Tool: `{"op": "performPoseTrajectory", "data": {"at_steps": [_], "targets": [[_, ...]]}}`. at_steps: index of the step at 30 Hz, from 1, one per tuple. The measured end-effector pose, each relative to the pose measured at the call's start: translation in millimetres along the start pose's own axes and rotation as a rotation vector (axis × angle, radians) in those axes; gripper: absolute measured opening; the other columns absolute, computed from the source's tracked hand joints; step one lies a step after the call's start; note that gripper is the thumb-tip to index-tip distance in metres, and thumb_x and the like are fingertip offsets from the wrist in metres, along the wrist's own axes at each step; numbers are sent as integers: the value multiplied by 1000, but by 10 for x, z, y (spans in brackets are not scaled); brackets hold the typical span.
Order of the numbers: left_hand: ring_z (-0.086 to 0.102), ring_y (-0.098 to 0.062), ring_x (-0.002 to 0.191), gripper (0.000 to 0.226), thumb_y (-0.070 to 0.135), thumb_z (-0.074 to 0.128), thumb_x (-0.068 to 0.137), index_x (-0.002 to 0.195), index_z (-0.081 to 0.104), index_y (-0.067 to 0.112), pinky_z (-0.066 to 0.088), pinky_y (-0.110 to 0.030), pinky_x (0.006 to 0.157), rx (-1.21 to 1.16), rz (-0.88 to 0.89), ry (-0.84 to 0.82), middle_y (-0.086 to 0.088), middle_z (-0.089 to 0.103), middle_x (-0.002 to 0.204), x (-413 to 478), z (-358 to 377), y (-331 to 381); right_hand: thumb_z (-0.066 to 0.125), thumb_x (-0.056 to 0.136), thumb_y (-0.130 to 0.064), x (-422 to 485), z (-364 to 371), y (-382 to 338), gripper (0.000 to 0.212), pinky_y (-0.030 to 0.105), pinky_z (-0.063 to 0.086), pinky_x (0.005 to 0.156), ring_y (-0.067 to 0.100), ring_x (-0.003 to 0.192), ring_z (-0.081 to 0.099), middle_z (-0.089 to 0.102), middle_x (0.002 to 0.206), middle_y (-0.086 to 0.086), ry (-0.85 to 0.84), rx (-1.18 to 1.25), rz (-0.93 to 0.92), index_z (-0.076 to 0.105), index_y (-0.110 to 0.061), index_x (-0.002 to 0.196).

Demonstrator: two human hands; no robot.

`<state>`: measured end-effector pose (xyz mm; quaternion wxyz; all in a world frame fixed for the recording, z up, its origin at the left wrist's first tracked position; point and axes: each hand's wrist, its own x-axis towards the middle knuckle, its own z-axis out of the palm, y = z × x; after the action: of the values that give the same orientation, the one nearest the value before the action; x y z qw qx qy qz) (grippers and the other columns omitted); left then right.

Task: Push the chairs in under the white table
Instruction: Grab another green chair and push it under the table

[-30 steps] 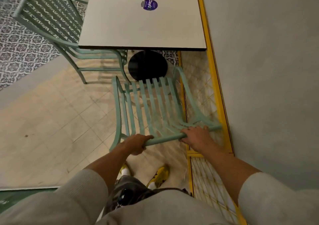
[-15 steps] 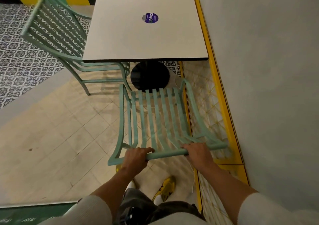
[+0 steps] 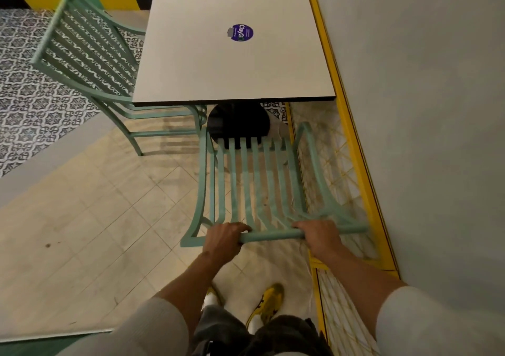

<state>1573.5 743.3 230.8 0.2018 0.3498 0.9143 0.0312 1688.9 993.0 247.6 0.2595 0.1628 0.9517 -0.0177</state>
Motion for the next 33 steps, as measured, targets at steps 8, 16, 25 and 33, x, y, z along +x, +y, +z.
{"op": "performPoseTrajectory", "data": {"at_steps": [8, 16, 25, 33], "targets": [[72, -19, 95, 37, 40, 63, 105, 142, 60, 44, 61, -40, 85, 54, -14, -19, 4, 75, 107, 566, -212, -119, 65, 104, -33, 542, -305, 93, 41, 41, 45, 101, 25, 117, 68, 75, 126, -3, -31, 72, 14, 63, -44, 144], [72, -16, 94, 37, 40, 65, 105, 142, 61, 40, 61, -38, 86, 27, 25, -6, 5, 75, 108, 916, -345, -312, 64, 104, -30, 883, -425, 84, 39, 46, 42, 102, 25, 119, 66, 74, 125, -3, 5, 60, 13, 65, -43, 141], [72, -19, 96, 38, 51, 62, 104, 141, 60, 41, 61, -41, 84, 20, 11, -6, 4, 75, 110, 1168, -474, -384, 61, 106, -26, 1127, -596, 73, 38, 56, 42, 111, 26, 118, 66, 73, 122, -3, -1, 50, 62, 64, -47, 138], [72, -20, 97, 38, 54, 60, 104, 140, 62, 41, 60, -42, 86, 9, 30, -3, 4, 75, 111, 1262, -498, -378, 77, 98, -28, 1216, -639, 103, 52, 53, 41, 112, 24, 121, 64, 73, 123, -5, -36, 36, 81, 60, -49, 143]]}}
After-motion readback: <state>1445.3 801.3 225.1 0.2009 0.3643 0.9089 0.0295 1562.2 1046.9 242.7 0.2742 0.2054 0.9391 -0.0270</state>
